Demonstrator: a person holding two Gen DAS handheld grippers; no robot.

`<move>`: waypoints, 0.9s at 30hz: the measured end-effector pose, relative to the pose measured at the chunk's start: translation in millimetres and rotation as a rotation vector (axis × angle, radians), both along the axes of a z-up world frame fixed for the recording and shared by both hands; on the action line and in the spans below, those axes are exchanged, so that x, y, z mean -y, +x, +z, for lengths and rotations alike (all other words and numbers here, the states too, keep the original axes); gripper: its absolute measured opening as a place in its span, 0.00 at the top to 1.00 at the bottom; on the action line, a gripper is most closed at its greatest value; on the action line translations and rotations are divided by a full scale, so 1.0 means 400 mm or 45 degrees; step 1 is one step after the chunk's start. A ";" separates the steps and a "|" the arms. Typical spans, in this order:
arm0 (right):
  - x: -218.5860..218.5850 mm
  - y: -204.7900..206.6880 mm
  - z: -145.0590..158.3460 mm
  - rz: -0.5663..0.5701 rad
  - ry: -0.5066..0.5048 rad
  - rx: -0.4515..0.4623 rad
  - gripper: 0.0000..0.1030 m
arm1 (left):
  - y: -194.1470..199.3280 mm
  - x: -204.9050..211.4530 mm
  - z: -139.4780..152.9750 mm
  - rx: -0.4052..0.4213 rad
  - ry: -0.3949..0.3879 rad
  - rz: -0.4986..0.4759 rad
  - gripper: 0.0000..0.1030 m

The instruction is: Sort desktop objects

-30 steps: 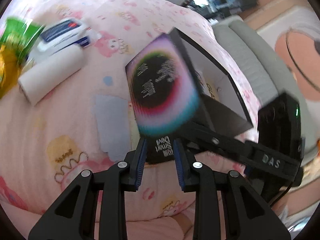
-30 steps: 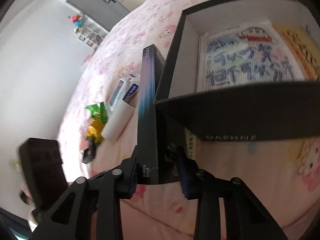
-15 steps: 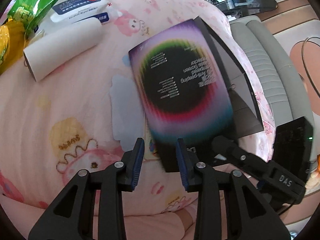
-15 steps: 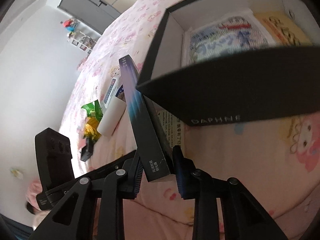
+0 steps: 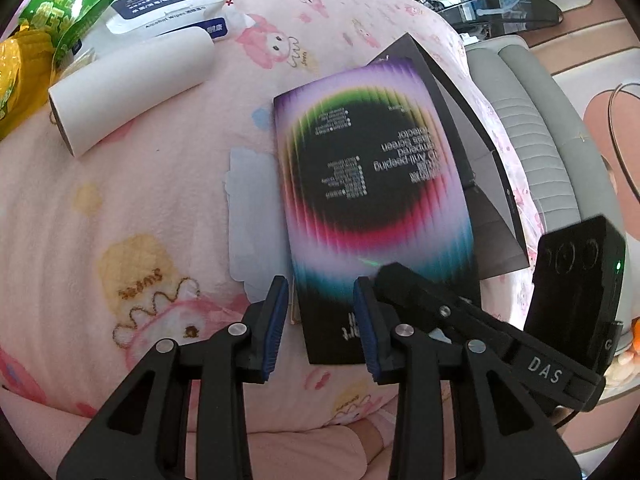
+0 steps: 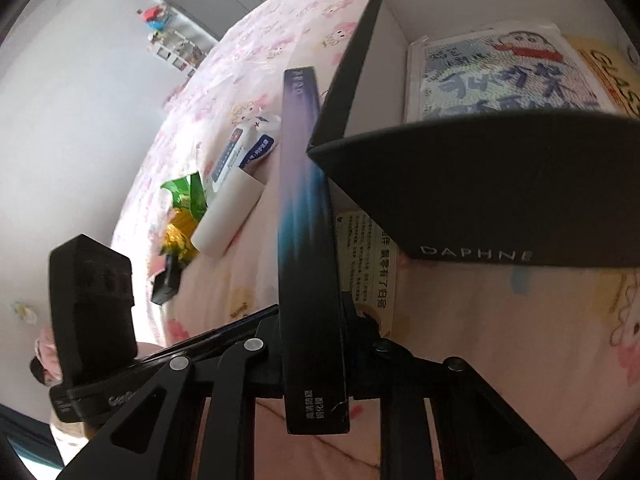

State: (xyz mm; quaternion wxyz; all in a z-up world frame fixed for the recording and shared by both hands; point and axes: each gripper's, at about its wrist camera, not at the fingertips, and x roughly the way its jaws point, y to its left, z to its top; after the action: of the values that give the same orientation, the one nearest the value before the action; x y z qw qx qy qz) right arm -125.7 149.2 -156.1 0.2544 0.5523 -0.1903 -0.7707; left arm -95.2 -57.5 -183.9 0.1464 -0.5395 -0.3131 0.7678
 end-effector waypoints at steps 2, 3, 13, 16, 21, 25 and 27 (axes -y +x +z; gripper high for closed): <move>-0.012 0.014 -0.007 -0.033 -0.052 0.040 0.83 | 0.000 0.002 -0.005 0.013 0.007 0.008 0.67; -0.013 0.022 -0.009 -0.041 -0.055 0.056 0.83 | 0.000 0.003 -0.008 0.020 0.011 0.012 0.67; -0.011 0.055 0.049 -0.019 0.127 -0.068 0.75 | -0.012 -0.015 -0.010 0.057 -0.007 -0.005 0.66; -0.030 0.058 0.054 -0.050 0.111 -0.069 0.72 | -0.015 -0.021 -0.015 0.068 0.003 -0.015 0.63; -0.061 0.069 0.092 -0.063 0.113 -0.140 0.72 | -0.019 -0.030 -0.017 0.075 0.003 -0.020 0.63; -0.066 0.067 0.094 -0.043 0.134 -0.143 0.72 | -0.025 -0.035 -0.020 0.085 0.009 -0.018 0.62; -0.070 0.062 0.058 -0.036 0.153 -0.092 0.72 | -0.027 -0.039 -0.020 0.085 0.009 -0.020 0.62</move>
State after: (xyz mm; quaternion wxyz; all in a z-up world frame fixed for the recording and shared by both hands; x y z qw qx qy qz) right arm -100.8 177.3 -132.9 0.2167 0.5357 -0.1423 -0.8036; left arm -106.0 -42.1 -191.8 0.1437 -0.5667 -0.3164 0.7471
